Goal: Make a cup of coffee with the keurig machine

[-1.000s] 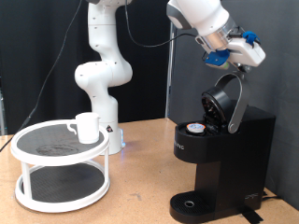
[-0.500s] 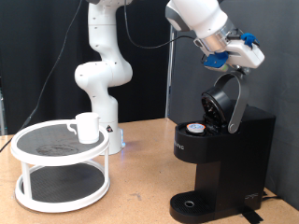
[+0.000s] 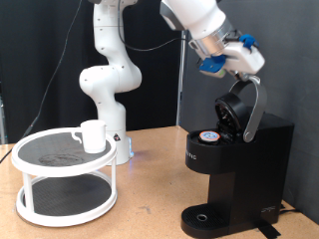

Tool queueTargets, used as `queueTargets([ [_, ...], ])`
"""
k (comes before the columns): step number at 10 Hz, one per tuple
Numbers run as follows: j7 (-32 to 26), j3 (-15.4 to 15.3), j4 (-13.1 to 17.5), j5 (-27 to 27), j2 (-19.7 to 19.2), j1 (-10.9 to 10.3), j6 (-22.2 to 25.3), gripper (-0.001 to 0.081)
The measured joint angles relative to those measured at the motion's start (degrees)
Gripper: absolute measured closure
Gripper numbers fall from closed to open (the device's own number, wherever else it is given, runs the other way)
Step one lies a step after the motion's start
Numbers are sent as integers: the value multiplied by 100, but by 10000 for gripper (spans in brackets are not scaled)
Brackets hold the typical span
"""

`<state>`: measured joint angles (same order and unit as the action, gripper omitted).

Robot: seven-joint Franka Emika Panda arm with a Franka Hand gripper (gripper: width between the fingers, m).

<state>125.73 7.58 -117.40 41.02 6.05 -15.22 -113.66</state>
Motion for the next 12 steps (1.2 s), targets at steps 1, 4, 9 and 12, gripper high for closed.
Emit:
queueTargets([
  [1,36,7,-90,-121,-26,46,-46,806],
  [4,-122,51,-213,85,-51,112,-185,806],
  [9,-579,35,-102,932,26,84,-136,806],
  [12,-462,-172,152,1006,53,-13,-174,806],
])
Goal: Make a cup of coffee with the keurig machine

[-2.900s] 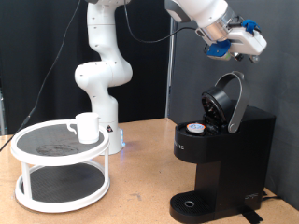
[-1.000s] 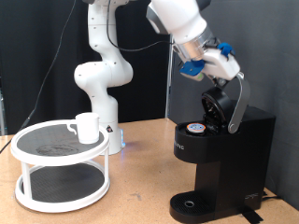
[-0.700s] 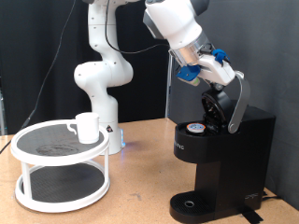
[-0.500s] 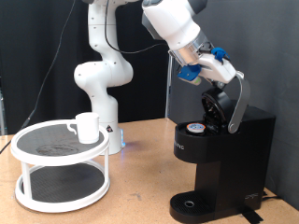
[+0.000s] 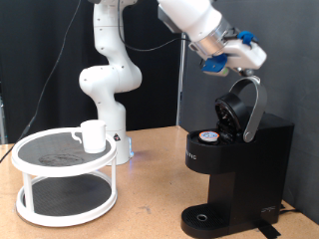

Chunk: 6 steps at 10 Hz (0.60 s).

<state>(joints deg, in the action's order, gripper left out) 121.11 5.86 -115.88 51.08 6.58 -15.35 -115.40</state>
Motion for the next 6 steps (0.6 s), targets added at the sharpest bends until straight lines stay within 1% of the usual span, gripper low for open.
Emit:
queueTargets([
  [2,203,-168,114,-49,0,-43,-31,806],
  [4,380,-326,125,-193,-2,-62,-99,806],
  [6,455,-409,111,-293,-8,-64,-129,806],
])
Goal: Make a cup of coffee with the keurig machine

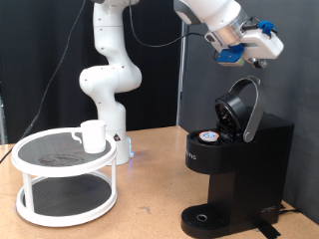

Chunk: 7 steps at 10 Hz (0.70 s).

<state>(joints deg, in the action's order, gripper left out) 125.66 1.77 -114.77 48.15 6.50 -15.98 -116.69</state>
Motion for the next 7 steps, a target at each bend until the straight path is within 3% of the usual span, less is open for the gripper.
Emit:
queueTargets([
  [7,206,-143,-238,-309,-65,-2,-292,806],
])
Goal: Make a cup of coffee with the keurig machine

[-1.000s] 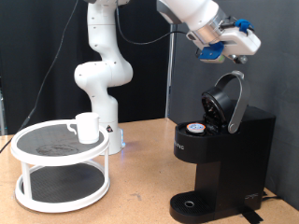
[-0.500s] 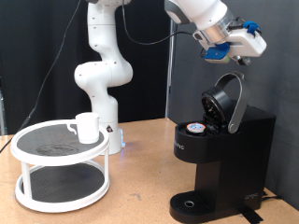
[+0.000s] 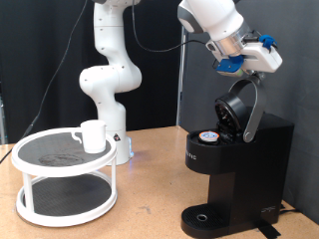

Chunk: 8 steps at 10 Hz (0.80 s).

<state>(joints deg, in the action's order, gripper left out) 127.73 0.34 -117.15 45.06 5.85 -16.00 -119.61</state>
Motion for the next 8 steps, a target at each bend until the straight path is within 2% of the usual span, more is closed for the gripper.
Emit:
queueTargets([
  [5,30,-8,-57,-111,19,20,-10,806],
  [8,26,61,-105,-187,119,125,42,806],
])
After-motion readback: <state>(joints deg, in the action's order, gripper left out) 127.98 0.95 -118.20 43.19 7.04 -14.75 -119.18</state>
